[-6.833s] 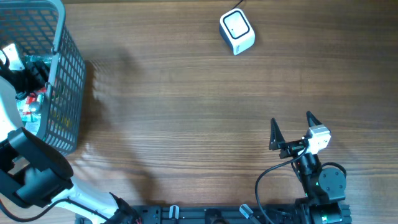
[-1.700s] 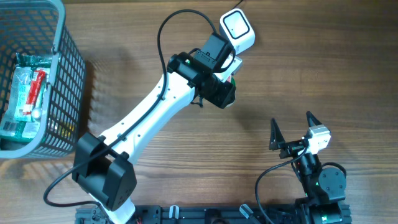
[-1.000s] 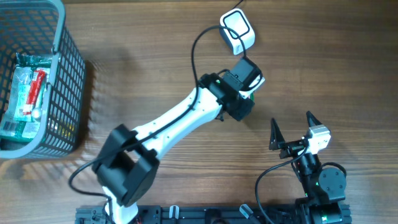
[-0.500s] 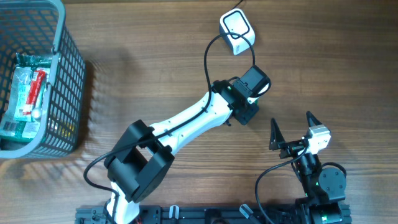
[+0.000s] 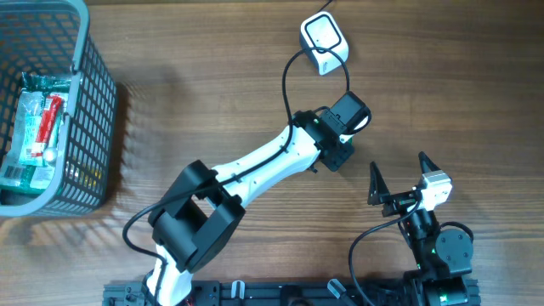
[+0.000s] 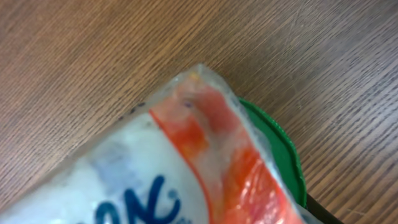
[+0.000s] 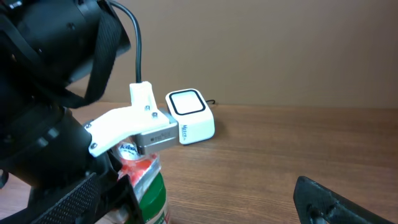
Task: Scan the item barcode
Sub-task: 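Hold the Kleenex pack under the scanner window with the left gripper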
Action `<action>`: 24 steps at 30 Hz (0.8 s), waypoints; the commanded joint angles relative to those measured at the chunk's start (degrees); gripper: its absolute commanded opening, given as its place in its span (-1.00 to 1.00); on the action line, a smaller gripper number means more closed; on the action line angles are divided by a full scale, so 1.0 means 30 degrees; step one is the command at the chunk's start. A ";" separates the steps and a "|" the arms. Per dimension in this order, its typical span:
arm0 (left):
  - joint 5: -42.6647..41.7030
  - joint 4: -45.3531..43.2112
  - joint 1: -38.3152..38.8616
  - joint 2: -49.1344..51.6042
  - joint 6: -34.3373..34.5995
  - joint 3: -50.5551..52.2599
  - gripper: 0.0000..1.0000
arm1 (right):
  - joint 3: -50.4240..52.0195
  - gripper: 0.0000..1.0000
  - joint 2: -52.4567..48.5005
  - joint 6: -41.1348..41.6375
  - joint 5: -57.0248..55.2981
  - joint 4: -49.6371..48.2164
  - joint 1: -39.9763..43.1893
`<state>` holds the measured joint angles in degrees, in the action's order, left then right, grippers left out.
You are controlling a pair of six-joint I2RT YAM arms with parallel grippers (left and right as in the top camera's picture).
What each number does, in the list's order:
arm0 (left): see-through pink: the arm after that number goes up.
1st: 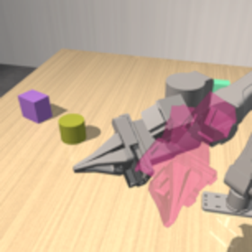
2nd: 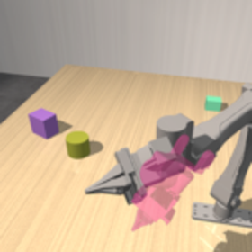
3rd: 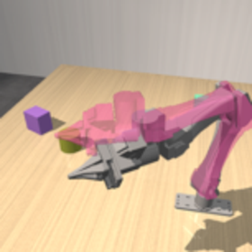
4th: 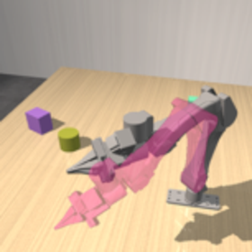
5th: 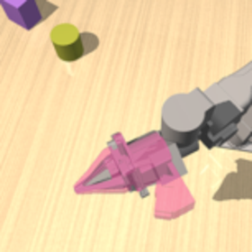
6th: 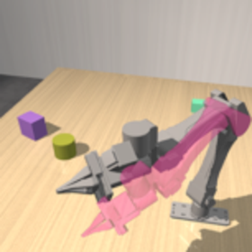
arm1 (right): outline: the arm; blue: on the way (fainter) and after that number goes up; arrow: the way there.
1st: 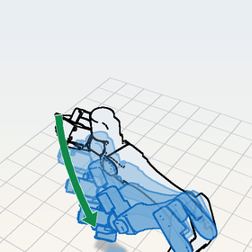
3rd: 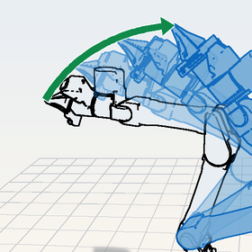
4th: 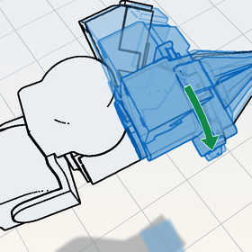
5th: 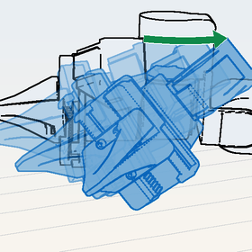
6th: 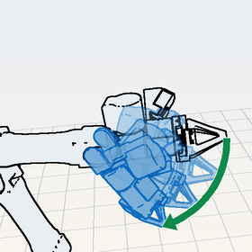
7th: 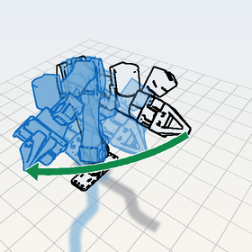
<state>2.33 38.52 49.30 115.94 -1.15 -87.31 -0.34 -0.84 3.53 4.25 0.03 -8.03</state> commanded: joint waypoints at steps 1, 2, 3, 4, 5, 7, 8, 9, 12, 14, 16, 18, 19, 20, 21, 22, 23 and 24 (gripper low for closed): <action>0.0255 -0.0124 0.0058 0.0364 0.0051 0.0036 -0.10 | 0.0015 1.00 0.0080 -0.0168 0.0029 -0.0051 0.0095; 0.0255 -0.0066 0.0051 0.0393 0.0051 0.0036 -0.09 | 0.0015 1.00 0.0080 -0.0168 0.0029 -0.0051 0.0095; 0.0255 -0.0051 0.0051 0.0408 0.0051 0.0036 -0.08 | 0.0015 1.00 0.0080 -0.0168 0.0029 -0.0051 0.0095; 0.0248 -0.0051 0.0051 0.0408 0.0051 0.0036 -0.04 | 0.0015 0.99 0.0080 -0.0160 0.0029 -0.0051 0.0095; 0.0248 -0.0058 0.0051 0.0408 0.0051 0.0036 0.05 | 0.0015 0.99 0.0080 -0.0168 0.0022 -0.0051 0.0095; 0.0255 -0.0066 0.0051 0.0408 0.0044 0.0036 0.18 | 0.0015 0.99 0.0080 -0.0168 0.0029 -0.0051 0.0095; 0.0255 -0.0058 0.0051 0.0408 0.0051 0.0036 0.23 | 0.0015 1.00 0.0080 -0.0175 0.0029 -0.0051 0.0095; 0.0248 -0.0044 0.0051 0.0408 0.0051 0.0036 0.29 | 0.0015 1.00 0.0080 -0.0168 0.0029 -0.0051 0.0095; 0.0248 0.0015 0.0051 0.0408 0.0044 0.0036 0.47 | 0.0015 0.99 0.0080 -0.0168 0.0029 -0.0051 0.0095; 0.0255 0.0007 0.0051 0.0408 0.0051 0.0036 0.60 | 0.0015 1.00 0.0080 -0.0168 0.0029 -0.0051 0.0095; 0.0255 0.0007 0.0051 0.0401 0.0044 0.0036 1.00 | 0.0015 1.00 0.0080 -0.0168 0.0029 -0.0051 0.0095; 0.0255 0.0007 0.0051 0.0401 0.0044 0.0036 1.00 | 0.0015 0.99 0.0080 -0.0168 0.0029 -0.0051 0.0095; 0.0255 0.0007 0.0051 0.0401 0.0044 0.0029 1.00 | 0.0015 0.99 0.0080 -0.0160 0.0029 -0.0051 0.0095; 0.0262 -0.0015 0.0051 0.0386 0.0036 0.0015 1.00 | 0.0015 1.00 0.0080 -0.0168 0.0029 -0.0051 0.0095; 0.0270 -0.0015 0.0051 0.0335 0.0036 -0.0051 1.00 | 0.0015 0.99 0.0080 -0.0160 0.0029 -0.0051 0.0095; 0.0262 -0.0015 0.0022 0.0270 0.0036 -0.0146 1.00 | 0.0015 1.00 0.0080 -0.0168 0.0029 -0.0051 0.0095; 0.0262 0.0000 0.0022 0.0189 0.0044 -0.0270 1.00 | 0.0015 0.99 0.0080 -0.0160 0.0029 -0.0051 0.0095; 0.0262 0.0007 0.0015 0.0051 0.0036 -0.0393 1.00 | 0.0015 0.99 0.0080 -0.0168 0.0029 -0.0051 0.0095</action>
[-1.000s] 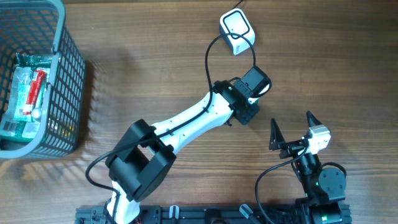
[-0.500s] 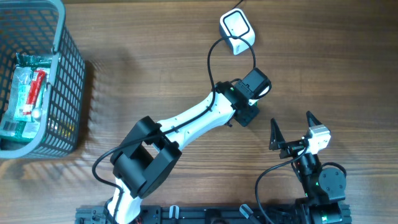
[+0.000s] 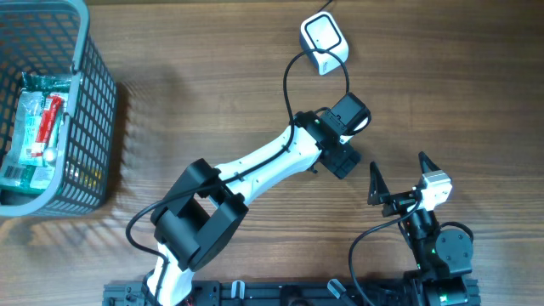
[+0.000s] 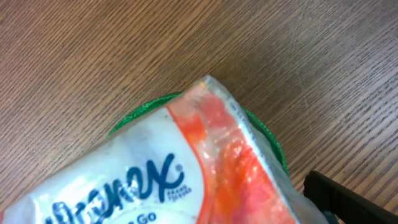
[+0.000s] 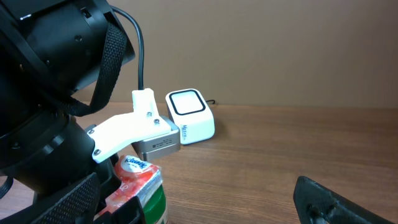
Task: Scan the item barcode
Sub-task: 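Hold the Kleenex pack under the scanner window with the left gripper, then place the Kleenex pack on the table and release it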
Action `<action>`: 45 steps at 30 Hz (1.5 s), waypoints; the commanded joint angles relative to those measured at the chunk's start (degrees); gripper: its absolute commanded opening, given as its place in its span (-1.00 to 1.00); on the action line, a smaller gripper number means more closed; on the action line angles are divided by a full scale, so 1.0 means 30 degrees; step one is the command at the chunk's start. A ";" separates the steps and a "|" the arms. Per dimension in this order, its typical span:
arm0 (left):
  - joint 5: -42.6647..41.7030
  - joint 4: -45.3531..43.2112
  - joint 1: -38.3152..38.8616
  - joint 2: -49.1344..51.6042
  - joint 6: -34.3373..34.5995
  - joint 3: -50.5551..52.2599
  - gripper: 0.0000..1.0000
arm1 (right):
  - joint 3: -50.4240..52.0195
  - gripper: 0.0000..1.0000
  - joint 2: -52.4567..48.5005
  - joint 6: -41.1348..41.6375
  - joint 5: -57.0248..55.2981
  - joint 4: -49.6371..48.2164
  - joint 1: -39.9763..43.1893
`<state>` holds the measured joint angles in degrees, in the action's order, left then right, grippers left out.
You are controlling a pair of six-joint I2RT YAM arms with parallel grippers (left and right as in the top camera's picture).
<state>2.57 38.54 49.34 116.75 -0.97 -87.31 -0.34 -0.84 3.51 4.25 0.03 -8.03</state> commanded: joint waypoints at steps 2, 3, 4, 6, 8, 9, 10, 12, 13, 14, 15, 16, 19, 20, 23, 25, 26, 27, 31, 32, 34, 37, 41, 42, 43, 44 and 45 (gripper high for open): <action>0.0197 -0.0015 -0.0007 -0.0882 -0.0029 -0.0656 1.00 | 0.0015 0.99 0.0080 -0.0160 0.0029 -0.0051 0.0095; 0.0197 -0.0022 -0.0007 -0.1071 -0.0029 -0.0721 1.00 | 0.0015 1.00 0.0080 -0.0168 0.0029 -0.0051 0.0095; 0.0255 -0.0044 -0.0007 -0.1319 -0.0022 -0.0823 1.00 | 0.0015 1.00 0.0080 -0.0160 0.0029 -0.0051 0.0095; 0.0707 -0.0102 -0.0022 -0.1778 -0.0022 -0.1035 1.00 | 0.0015 1.00 0.0080 -0.0160 0.0029 -0.0051 0.0095; 0.1639 -0.0109 -0.0146 -0.2594 -0.0022 -0.1552 1.00 | 0.0015 1.00 0.0080 -0.0160 0.0029 -0.0051 0.0095; 0.1756 -0.0095 -0.0321 -0.3089 -0.0022 -0.1945 1.00 | 0.0015 0.99 0.0080 -0.0160 0.0029 -0.0051 0.0095; 0.1756 -0.0095 -0.0408 -0.3279 -0.0015 -0.2084 1.00 | 0.0015 1.00 0.0080 -0.0160 0.0029 -0.0058 0.0095; 0.1756 -0.0095 -0.0641 -0.3818 -0.0007 -0.2361 1.00 | 0.0015 0.99 0.0080 -0.0160 0.0029 -0.0051 0.0095; 0.1749 -0.0080 -0.0809 -0.4167 0.0007 -0.2470 1.00 | 0.0015 0.99 0.0080 -0.0153 0.0029 -0.0051 0.0095; 0.1756 -0.0066 -0.0976 -0.4452 0.0160 -0.2514 1.00 | 0.0015 0.99 0.0080 -0.0168 0.0029 -0.0051 0.0095; 0.1756 -0.0051 -0.1107 -0.4677 0.0444 -0.2514 1.00 | 0.0015 0.99 0.0080 -0.0168 0.0029 -0.0051 0.0095; 0.1756 0.0073 -0.1384 -0.5064 0.1129 -0.2514 1.00 | 0.0015 0.99 0.0080 -0.0160 0.0029 -0.0051 0.0095; 0.1734 0.0517 -0.2186 -0.5858 0.2572 -0.2514 1.00 | 0.0015 0.98 0.0080 -0.0160 0.0029 -0.0051 0.0095; 0.1727 0.0678 -0.2514 -0.6127 0.2667 -0.2514 1.00 | 0.0015 1.00 0.0080 -0.0160 0.0029 -0.0051 0.0095; 0.1734 0.0940 -0.3570 -0.6907 0.2616 -0.2514 1.00 | 0.0015 0.99 0.0080 -0.0168 0.0022 -0.0051 0.0095; 0.1749 0.0867 -0.4262 -0.7497 0.2616 -0.2528 1.00 | 0.0015 0.99 0.0080 -0.0160 0.0029 -0.0051 0.0095; 0.1756 0.0801 -0.4648 -0.7861 0.2601 -0.2594 1.00 | 0.0015 1.00 0.0080 -0.0160 0.0029 -0.0051 0.0095; 0.1770 0.0794 -0.5136 -0.8247 0.2514 -0.2761 1.00 | 0.0015 1.00 0.0080 -0.0160 0.0029 -0.0051 0.0095; 0.2565 0.0801 -0.7635 -0.9544 0.2484 -0.3847 1.00 | 0.0015 0.99 0.0080 -0.0153 0.0029 -0.0051 0.0095; 0.2674 0.0801 -0.8524 -0.9872 0.2492 -0.4160 1.00 | 0.0015 0.99 0.0080 -0.0160 0.0029 -0.0051 0.0095; 0.2667 0.0940 -1.0652 -1.0579 0.2499 -0.4670 1.00 | 0.0015 1.00 0.0080 -0.0160 0.0029 -0.0051 0.0095; 0.2667 0.1056 -1.3602 -1.1548 0.2892 -0.4765 1.00 | 0.0015 0.99 0.0080 -0.0160 0.0029 -0.0051 0.0095; 0.2659 0.1574 -1.8440 -1.2480 0.4291 -0.4765 1.00 | 0.0015 1.00 0.0080 -0.0160 0.0029 -0.0051 0.0095; 0.2652 0.1690 -1.9511 -1.2509 0.4648 -0.4765 1.00 | 0.0015 0.99 0.0080 -0.0160 0.0029 -0.0051 0.0095; 0.2637 0.1858 -2.0560 -1.2509 0.4911 -0.4765 1.00 | 0.0015 0.99 0.0080 -0.0160 0.0029 -0.0051 0.0095; 0.2637 0.2127 -2.1500 -1.2429 0.5071 -0.4758 1.00 | 0.0015 0.99 0.0080 -0.0160 0.0029 -0.0051 0.0095; 0.2594 0.2346 -2.2141 -1.2349 0.5071 -0.4750 1.00 | 0.0015 1.00 0.0080 -0.0160 0.0029 -0.0051 0.0095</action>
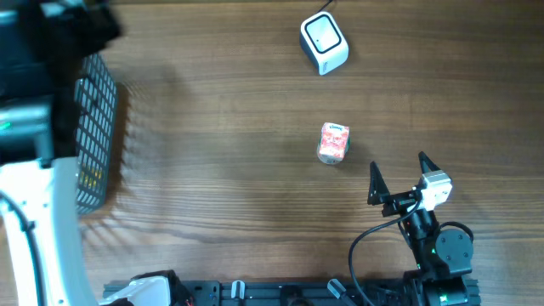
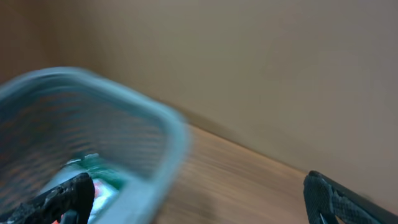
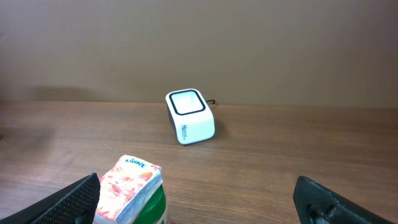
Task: Scan the item barcode
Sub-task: 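Place the Kleenex pack on the table and release it, then return the left gripper to the basket and grasp the yellow soap bottle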
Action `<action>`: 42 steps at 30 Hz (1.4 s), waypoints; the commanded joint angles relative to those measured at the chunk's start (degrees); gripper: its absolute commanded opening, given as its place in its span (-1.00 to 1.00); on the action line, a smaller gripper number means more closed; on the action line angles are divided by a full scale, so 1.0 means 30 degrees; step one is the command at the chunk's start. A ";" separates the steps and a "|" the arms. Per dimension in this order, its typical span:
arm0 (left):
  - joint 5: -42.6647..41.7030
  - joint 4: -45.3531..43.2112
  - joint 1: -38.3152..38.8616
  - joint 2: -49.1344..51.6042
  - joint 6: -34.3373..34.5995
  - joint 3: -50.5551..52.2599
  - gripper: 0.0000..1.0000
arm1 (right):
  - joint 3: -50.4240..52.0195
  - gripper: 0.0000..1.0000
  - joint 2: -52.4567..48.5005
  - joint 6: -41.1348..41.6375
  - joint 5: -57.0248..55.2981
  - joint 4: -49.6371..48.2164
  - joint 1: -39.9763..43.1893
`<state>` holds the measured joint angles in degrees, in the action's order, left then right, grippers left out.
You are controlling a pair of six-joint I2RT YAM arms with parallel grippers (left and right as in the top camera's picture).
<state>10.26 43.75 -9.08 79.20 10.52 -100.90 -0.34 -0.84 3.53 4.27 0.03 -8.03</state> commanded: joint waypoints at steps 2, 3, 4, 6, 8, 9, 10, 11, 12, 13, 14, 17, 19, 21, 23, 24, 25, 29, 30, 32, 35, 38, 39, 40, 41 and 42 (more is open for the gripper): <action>0.0036 0.1399 -0.4255 0.0619 0.1231 -0.0189 1.00 | 0.0015 0.99 0.0080 -0.0168 0.0015 -0.0051 0.0095; 0.0036 0.1719 -0.4670 0.0845 0.1231 -0.0189 1.00 | 0.0015 1.00 0.0080 -0.0168 0.0022 -0.0051 0.0095; 0.0036 0.2346 -0.5275 0.1290 0.1231 -0.0189 1.00 | 0.0015 0.99 0.0080 -0.0168 0.0022 -0.0051 0.0095; 0.0036 0.3628 -0.5996 0.2331 0.1290 -0.0189 1.00 | 0.0015 0.99 0.0080 -0.0168 0.0022 -0.0051 0.0095; 0.0036 0.4743 -0.6448 0.3126 0.2149 -0.0189 1.00 | 0.0015 1.00 0.0080 -0.0160 0.0022 -0.0051 0.0095; 0.0036 0.5617 -0.6688 0.3672 0.3067 -0.0189 1.00 | 0.0015 0.99 0.0080 -0.0175 0.0022 -0.0051 0.0095; 0.0044 0.6288 -0.6870 0.4087 0.3810 -0.0189 1.00 | 0.0015 0.99 0.0080 -0.0168 0.0022 -0.0051 0.0095; 0.0036 0.6885 -0.7038 0.4481 0.4444 -0.0189 1.00 | 0.0015 0.97 0.0080 -0.0168 0.0022 -0.0051 0.0095; 0.0036 0.7329 -0.7155 0.4845 0.4830 -0.0189 1.00 | 0.0015 0.99 0.0080 -0.0168 0.0022 -0.0051 0.0095; 0.0044 0.7679 -0.7242 0.5202 0.4976 -0.0189 1.00 | 0.0015 0.99 0.0080 -0.0168 0.0022 -0.0051 0.0095; 0.0044 0.7876 -0.7308 0.5515 0.4983 -0.0189 1.00 | 0.0015 1.00 0.0080 -0.0168 0.0022 -0.0051 0.0095; 0.0095 0.8444 -0.7410 0.6142 0.5071 -0.0189 1.00 | 0.0015 0.99 0.0080 -0.0168 0.0022 -0.0051 0.0095; 0.0117 0.8881 -0.7431 0.6462 0.5217 -0.0168 1.00 | 0.0015 0.99 0.0080 -0.0168 0.0022 -0.0051 0.0095; 0.0109 0.9034 -0.7439 0.6652 0.5217 -0.0080 1.00 | 0.0015 1.00 0.0080 -0.0160 0.0022 -0.0051 0.0095; 0.0102 0.9253 -0.7439 0.6790 0.5224 0.0007 1.00 | 0.0015 0.99 0.0080 -0.0168 0.0015 -0.0051 0.0095; 0.0080 0.9377 -0.7439 0.6790 0.5231 0.0138 1.00 | 0.0015 0.99 0.0080 -0.0175 0.0015 -0.0051 0.0095; 0.0080 0.9530 -0.7439 0.6790 0.5231 0.0284 1.00 | 0.0015 1.00 0.0080 -0.0168 0.0022 -0.0051 0.0095; 0.0029 0.9777 -0.7439 0.6790 0.5231 0.1180 1.00 | 0.0015 1.00 0.0080 -0.0168 0.0022 -0.0051 0.0095; 0.0029 0.9704 -0.7439 0.6790 0.5224 0.1501 1.00 | 0.0015 0.99 0.0080 -0.0182 0.0022 -0.0051 0.0095; 0.0036 0.9398 -0.7446 0.6790 0.5224 0.2076 1.00 | 0.0015 0.99 0.0080 -0.0160 0.0022 -0.0051 0.0095; 0.0029 0.9056 -0.7446 0.6790 0.5224 0.2769 1.00 | 0.0015 1.00 0.0080 -0.0168 0.0022 -0.0051 0.0095; 0.0036 0.8816 -0.7446 0.6790 0.5224 0.3315 1.00 | 0.0015 0.99 0.0080 -0.0168 0.0022 -0.0051 0.0095; 0.0036 0.8750 -0.7446 0.6790 0.5224 0.3548 1.00 | 0.0015 0.99 0.0080 -0.0160 0.0022 -0.0051 0.0095; 0.0036 0.8706 -0.7446 0.6790 0.5224 0.3730 1.00 | 0.0015 1.00 0.0080 -0.0168 0.0022 -0.0051 0.0095; 0.0036 0.8670 -0.7446 0.6790 0.5224 0.3876 1.00 | 0.0015 0.99 0.0080 -0.0168 0.0022 -0.0051 0.0095; 0.0036 0.8568 -0.7446 0.6790 0.5224 0.4109 1.00 | 0.0015 0.99 0.0080 -0.0168 0.0022 -0.0051 0.0095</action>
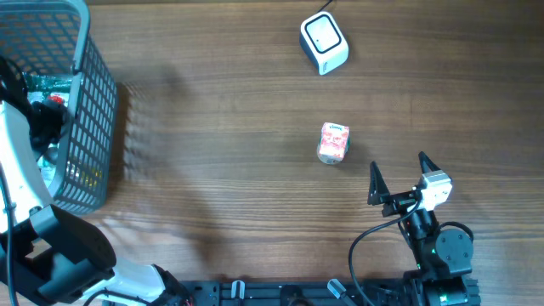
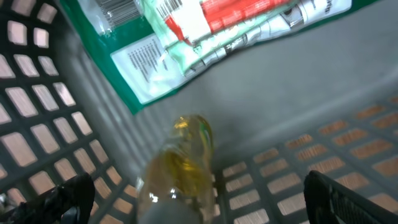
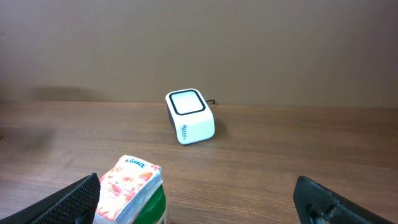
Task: Scan the item barcode
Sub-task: 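Return the left gripper to the basket and grasp the yellow soap bottle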
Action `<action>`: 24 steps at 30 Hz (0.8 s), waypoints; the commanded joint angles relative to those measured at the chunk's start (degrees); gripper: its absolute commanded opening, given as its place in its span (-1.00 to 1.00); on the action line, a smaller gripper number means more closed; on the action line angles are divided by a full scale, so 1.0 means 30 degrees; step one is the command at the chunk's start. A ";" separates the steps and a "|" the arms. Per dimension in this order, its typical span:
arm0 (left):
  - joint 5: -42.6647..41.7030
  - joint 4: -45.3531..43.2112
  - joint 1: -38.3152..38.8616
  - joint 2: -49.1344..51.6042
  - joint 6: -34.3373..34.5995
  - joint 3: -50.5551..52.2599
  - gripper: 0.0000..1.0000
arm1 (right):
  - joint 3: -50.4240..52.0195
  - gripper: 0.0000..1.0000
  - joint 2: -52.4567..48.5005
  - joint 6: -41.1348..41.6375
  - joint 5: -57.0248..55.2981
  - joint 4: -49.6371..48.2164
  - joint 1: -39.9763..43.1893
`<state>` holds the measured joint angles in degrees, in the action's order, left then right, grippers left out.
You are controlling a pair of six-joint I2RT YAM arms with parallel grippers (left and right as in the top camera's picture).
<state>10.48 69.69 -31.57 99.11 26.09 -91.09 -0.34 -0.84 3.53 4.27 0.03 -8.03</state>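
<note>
A Kleenex tissue pack (image 1: 333,141) lies on top of a green-lidded container (image 3: 153,209) mid-table. The white barcode scanner (image 1: 324,42) sits behind it, window up, also clear in the right wrist view as the scanner (image 3: 189,117). My left gripper (image 2: 199,205) is open, down inside the grey basket (image 1: 95,110), its fingers wide on either side of a yellowish bottle (image 2: 183,165). A green-and-white packet (image 2: 205,37) with a barcode lies beyond the bottle. My right gripper (image 1: 399,183) stands open near the front right, nothing between its fingers, facing the tissue pack (image 3: 129,185).
The basket's mesh walls (image 2: 348,155) close in around the left gripper. The scanner's black cable (image 1: 293,76) runs over the table between scanner and tissue pack. The left arm (image 1: 21,195) reaches along the table's left edge.
My left gripper was above the basket's rim, looking at it from outside; now it is down inside the basket over the yellowish bottle. The tissue pack, scanner and right arm have not moved.
My left gripper was mid-table, close on the tissue pack above the green-lidded container. Then the pack lay on the lid with the gripper still there. Later the pack sat alone and the left arm was at the basket. Now the gripper is inside it.
</note>
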 commanded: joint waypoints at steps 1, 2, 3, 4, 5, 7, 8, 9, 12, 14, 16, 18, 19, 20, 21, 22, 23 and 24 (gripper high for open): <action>-0.0036 -0.0175 0.0051 0.0153 0.0036 0.1027 1.00 | 0.0015 0.99 0.0080 -0.0168 0.0022 -0.0051 0.0095; -0.0036 -0.0328 0.0051 0.0153 0.0036 0.1231 1.00 | 0.0015 0.99 0.0080 -0.0175 0.0022 -0.0051 0.0095; -0.0036 -0.0525 0.0051 0.0153 0.0036 0.1464 1.00 | 0.0015 0.99 0.0080 -0.0175 0.0022 -0.0051 0.0095; -0.0036 -0.0670 0.0051 0.0153 0.0036 0.1639 1.00 | 0.0015 0.99 0.0080 -0.0175 0.0022 -0.0051 0.0095; -0.0036 -0.0860 0.0051 0.0153 0.0036 0.1872 1.00 | 0.0015 0.99 0.0080 -0.0168 0.0022 -0.0051 0.0095; -0.0044 -0.1275 0.0051 0.0153 0.0044 0.2368 0.97 | 0.0015 1.00 0.0080 -0.0175 0.0022 -0.0051 0.0095; -0.0051 -0.1479 0.0051 0.0153 0.0044 0.2586 0.93 | 0.0015 0.99 0.0080 -0.0168 0.0022 -0.0051 0.0095; -0.0058 -0.1668 0.0051 0.0153 0.0044 0.2790 0.89 | 0.0015 0.99 0.0080 -0.0168 0.0022 -0.0051 0.0095; -0.0219 -0.2069 0.0051 0.0153 0.0044 0.3067 0.65 | 0.0015 0.99 0.0080 -0.0175 0.0022 -0.0051 0.0095; -0.0262 -0.2237 0.0051 0.0153 0.0044 0.3067 0.47 | 0.0015 1.00 0.0080 -0.0168 0.0022 -0.0051 0.0095; -0.0262 -0.2397 0.0051 0.0146 0.0051 0.3067 0.26 | 0.0015 0.99 0.0080 -0.0175 0.0022 -0.0051 0.0095; -0.0277 -0.2572 0.0051 0.0146 0.0051 0.3060 0.04 | 0.0015 1.00 0.0080 -0.0168 0.0022 -0.0051 0.0095; -0.0313 -0.2659 0.0051 0.0146 0.0044 0.3060 -0.01 | 0.0015 1.00 0.0080 -0.0160 0.0022 -0.0051 0.0095; -0.0328 -0.2747 0.0051 0.0146 0.0044 0.3053 -0.06 | 0.0015 0.99 0.0080 -0.0168 0.0022 -0.0051 0.0095; -0.0328 -0.2834 0.0051 0.0138 0.0051 0.3031 -0.16 | 0.0015 0.99 0.0080 -0.0168 0.0022 -0.0051 0.0095; -0.0328 -0.2892 0.0051 0.0124 0.0058 0.2980 -0.24 | 0.0015 0.99 0.0080 -0.0168 0.0022 -0.0051 0.0095; -0.0328 -0.2943 0.0051 0.0080 0.0306 0.2856 -0.32 | 0.0015 0.99 0.0080 -0.0168 0.0022 -0.0051 0.0095; -0.0335 -0.2958 0.0029 0.0015 0.0634 0.2718 -0.42 | 0.0015 1.00 0.0080 -0.0168 0.0022 -0.0051 0.0095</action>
<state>9.93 61.21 -31.62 99.13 26.30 -82.46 -0.34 -0.84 3.53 4.25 0.03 -8.03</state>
